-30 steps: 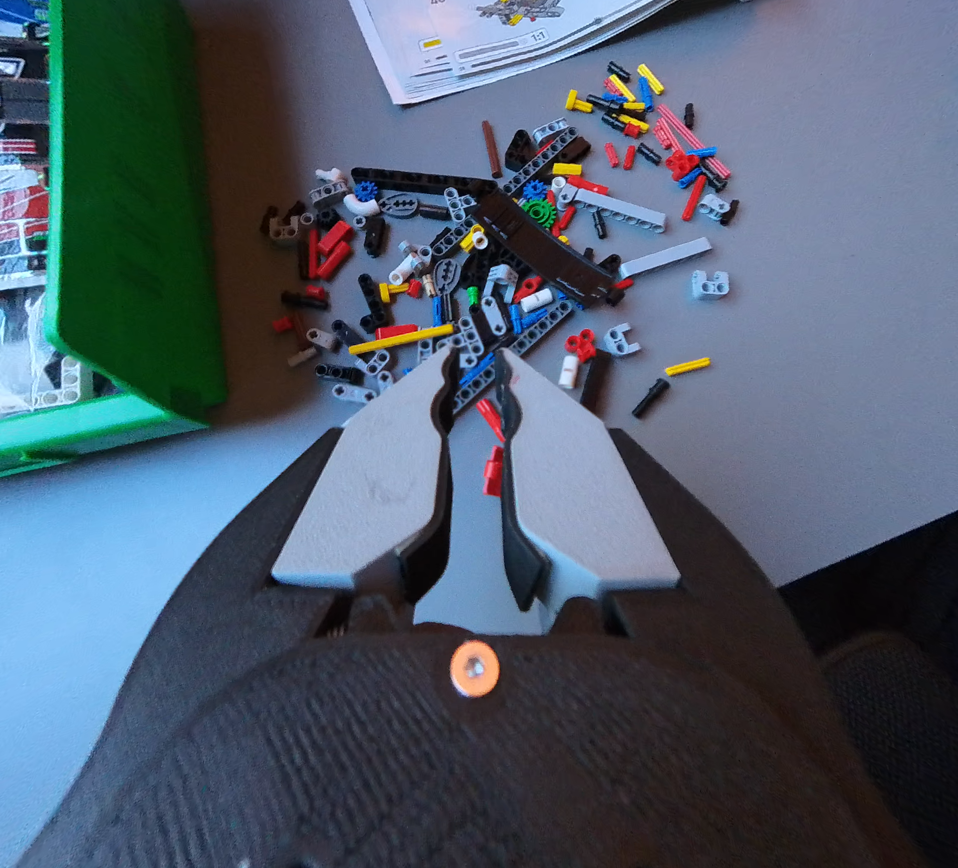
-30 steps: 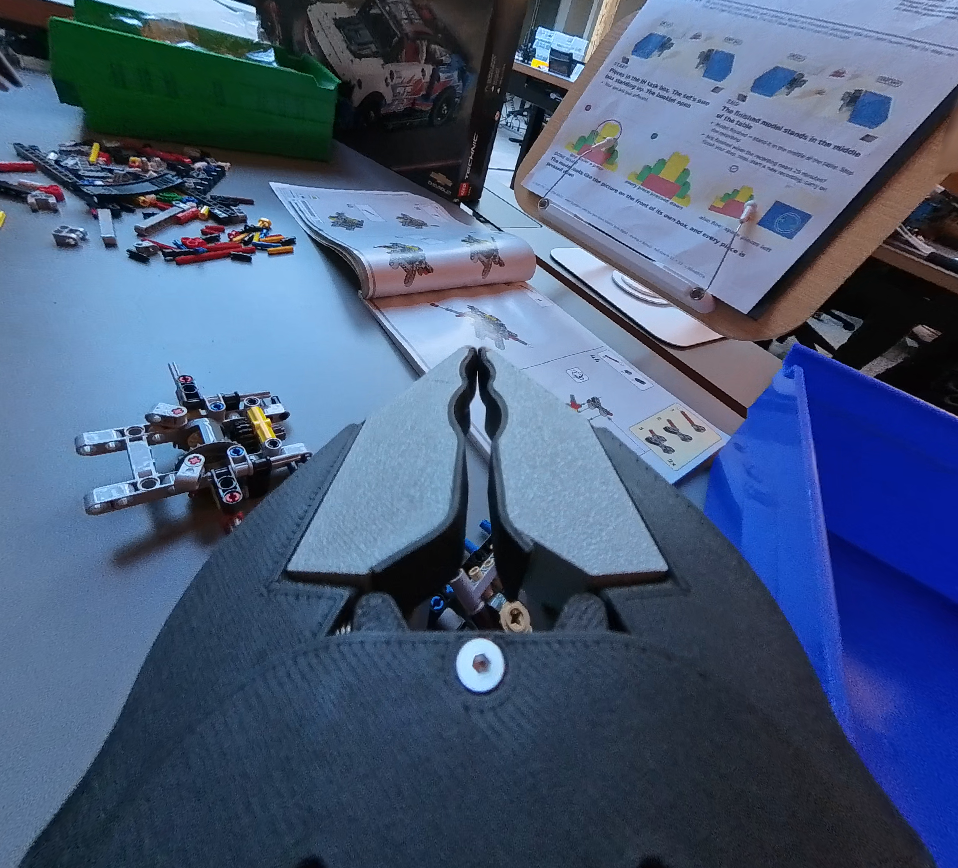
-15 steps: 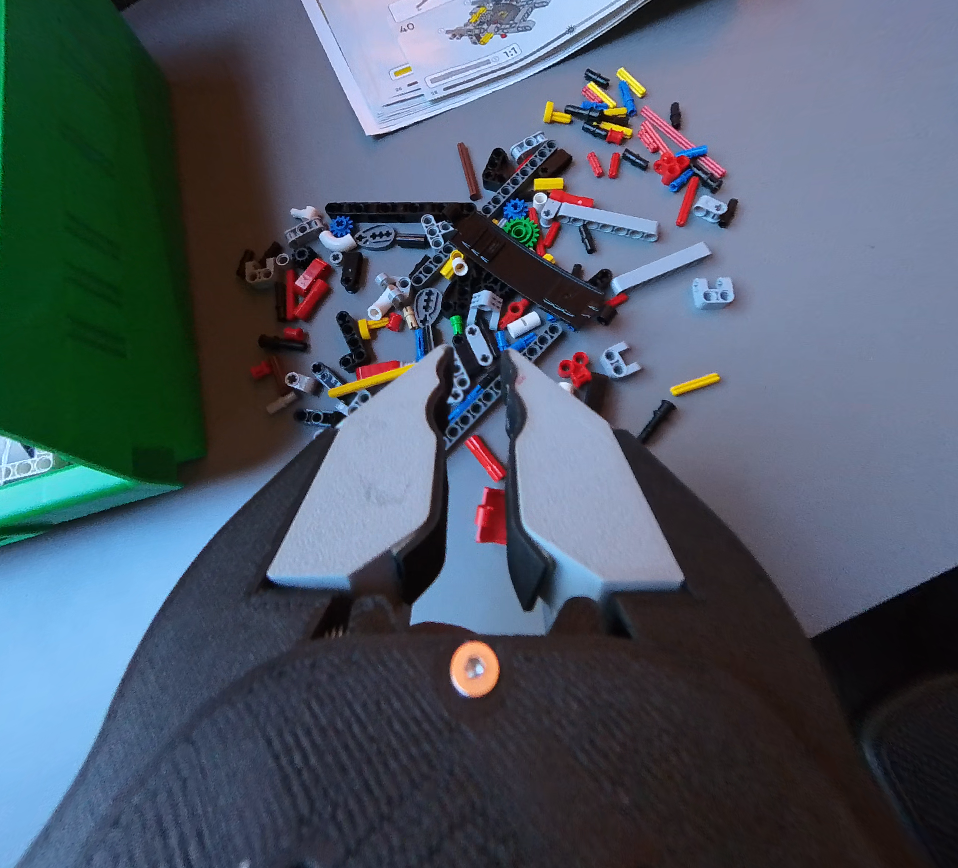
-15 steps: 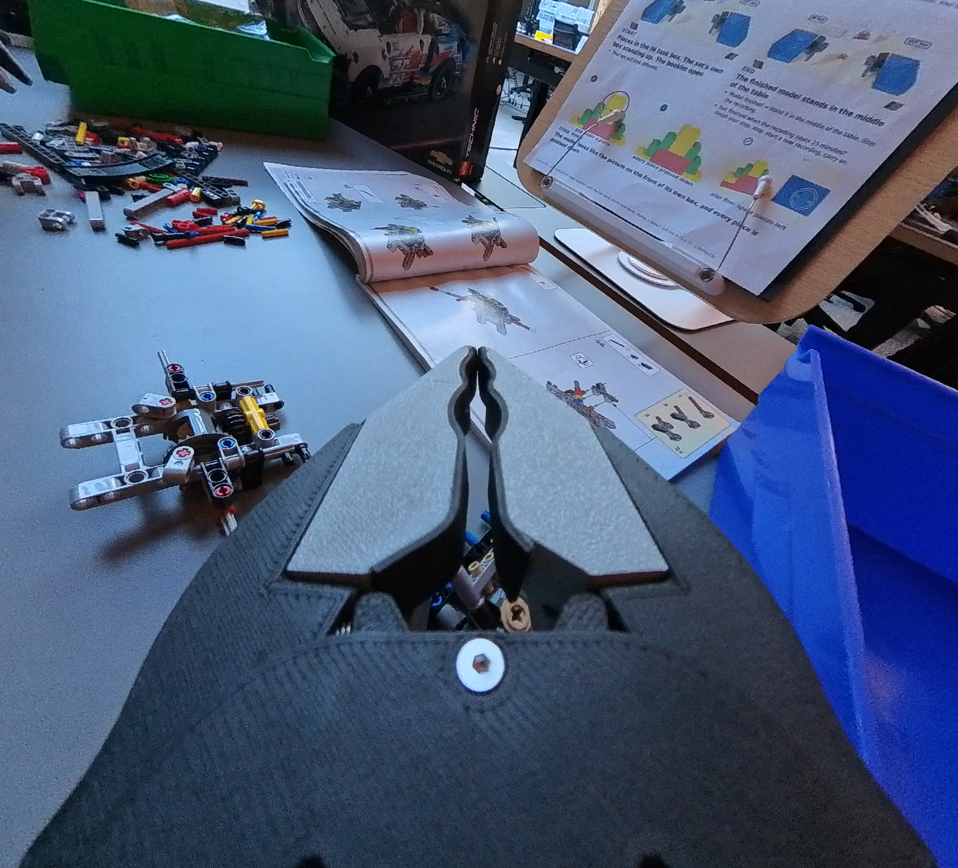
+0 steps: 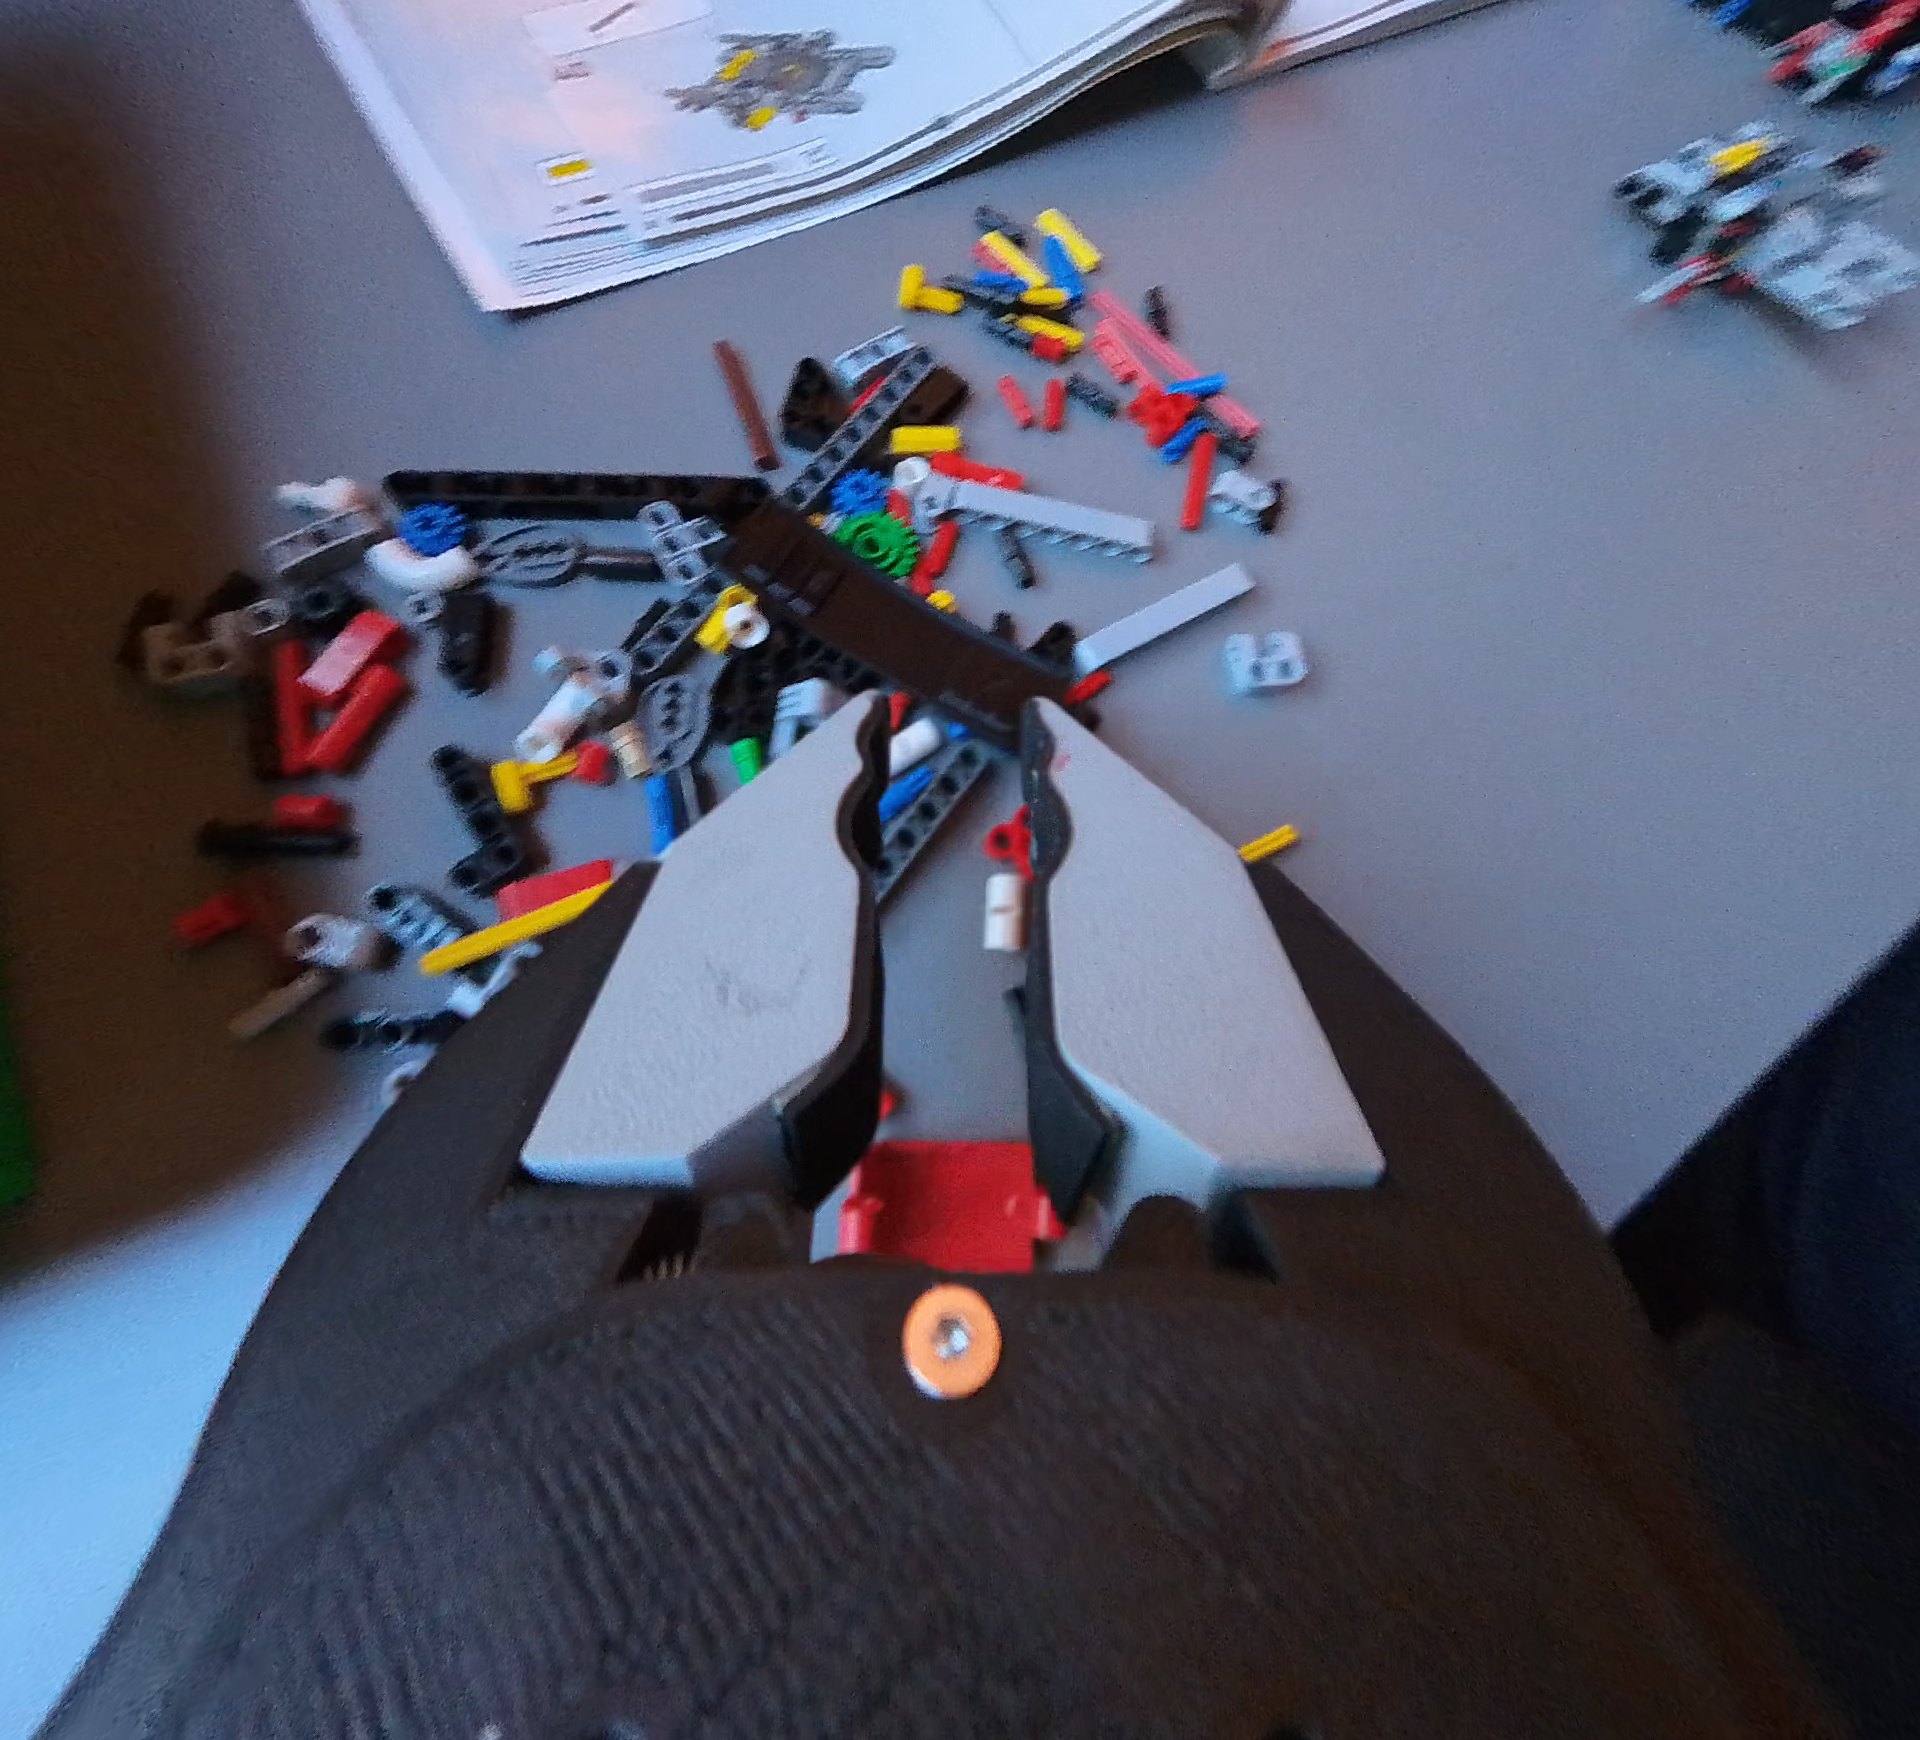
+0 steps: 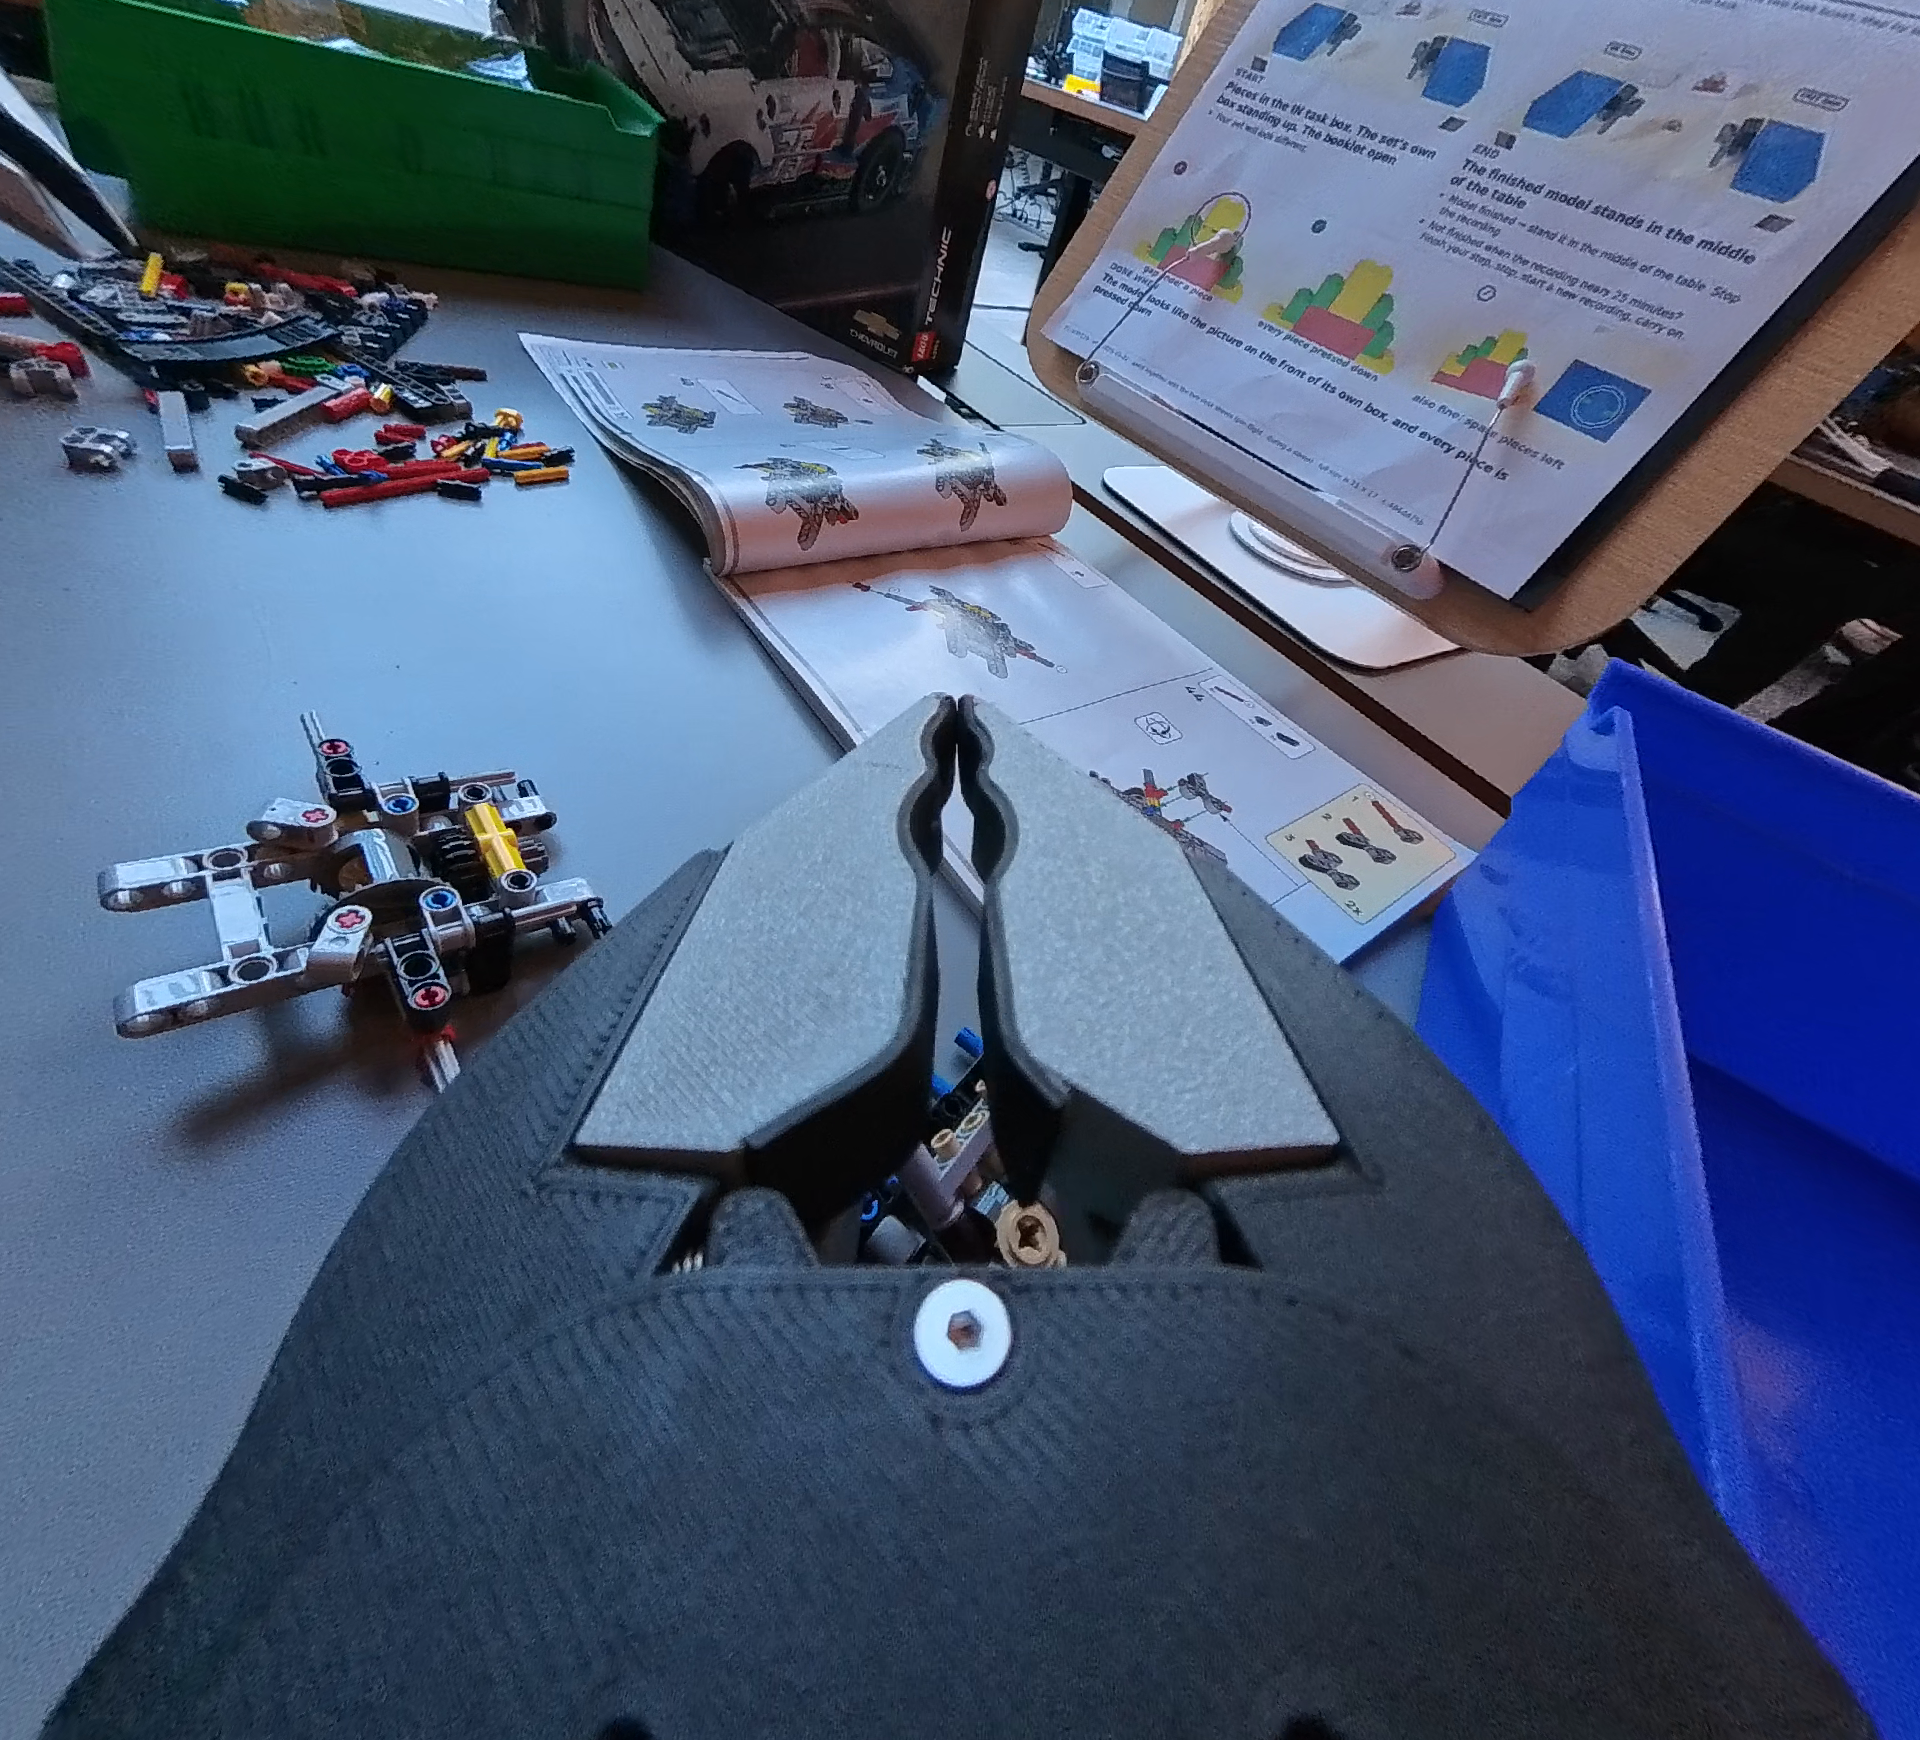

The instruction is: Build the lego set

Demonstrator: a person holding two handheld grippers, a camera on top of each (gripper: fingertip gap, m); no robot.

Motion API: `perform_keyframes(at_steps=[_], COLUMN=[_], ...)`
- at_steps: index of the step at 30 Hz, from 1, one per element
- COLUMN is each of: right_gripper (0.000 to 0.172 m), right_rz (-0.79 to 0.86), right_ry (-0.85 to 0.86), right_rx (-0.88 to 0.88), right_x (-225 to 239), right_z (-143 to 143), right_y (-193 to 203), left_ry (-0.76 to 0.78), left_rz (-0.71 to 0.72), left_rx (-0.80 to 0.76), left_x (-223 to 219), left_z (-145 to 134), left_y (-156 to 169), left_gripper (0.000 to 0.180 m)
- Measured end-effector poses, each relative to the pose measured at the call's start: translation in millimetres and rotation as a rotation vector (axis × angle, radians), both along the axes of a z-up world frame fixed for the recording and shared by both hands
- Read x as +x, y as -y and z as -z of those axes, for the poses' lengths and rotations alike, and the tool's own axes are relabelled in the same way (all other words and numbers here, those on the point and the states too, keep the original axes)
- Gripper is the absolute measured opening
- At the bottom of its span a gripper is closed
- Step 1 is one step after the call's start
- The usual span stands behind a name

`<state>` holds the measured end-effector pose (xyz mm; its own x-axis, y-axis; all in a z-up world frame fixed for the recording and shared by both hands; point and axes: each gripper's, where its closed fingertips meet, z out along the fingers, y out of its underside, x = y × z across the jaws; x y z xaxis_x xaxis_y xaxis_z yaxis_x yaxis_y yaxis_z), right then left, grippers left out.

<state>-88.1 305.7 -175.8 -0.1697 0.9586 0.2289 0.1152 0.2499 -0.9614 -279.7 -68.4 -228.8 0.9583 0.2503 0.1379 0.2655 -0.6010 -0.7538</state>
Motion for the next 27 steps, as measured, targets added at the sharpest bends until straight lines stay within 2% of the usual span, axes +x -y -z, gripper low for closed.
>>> perform_keyframes(at_steps=[4,8,10,13,15,18,20,23,27], right_gripper=[0.000,0.000,0.000,0.000,0.000,0.000,0.000,0.000,0.000], right_rz=[-0.008,-0.010,-0.011,-0.014,-0.013,-0.014,-0.015,-0.017,-0.018], right_ry=[-0.006,-0.016,-0.021,-0.022,-0.025,-0.030,-0.028,-0.024,-0.012], right_rx=[-0.015,-0.019,-0.017,-0.015,-0.015,-0.022,-0.028,-0.029,-0.022], right_x=[0.2,2.1,3.0,4.3,5.1,5.6,5.0,4.0,2.0], right_z=[-1.4,-4.0,-4.9,-5.2,-6.1,-7.2,-6.9,-5.6,-2.7], right_y=[0.1,0.8,1.5,2.4,2.3,1.5,0.9,1.2,2.5], left_ry=[0.007,0.198,0.171,0.136,0.092,0.009,-0.010,0.015,0.095], left_rz=[0.006,0.156,0.177,0.202,0.161,0.003,-0.104,-0.192,-0.211], left_rx=[-0.077,-0.070,-0.134,-0.081,-0.037,-0.044,-0.065,-0.042,-0.022], left_x=[-3.0,30.7,29.2,24.7,10.8,-26.8,-48.1,-59.8,-54.7], left_z=[11.0,25.6,36.4,15.8,-7.3,-27.6,-31.2,-33.3,-21.2], left_y=[-13.6,-42.4,-44.2,-46.6,-37.8,-4.9,22.2,51.0,63.1], left_gripper=[0.026,0.024,0.020,0.017,0.018,0.017,0.019,0.020,0.025])
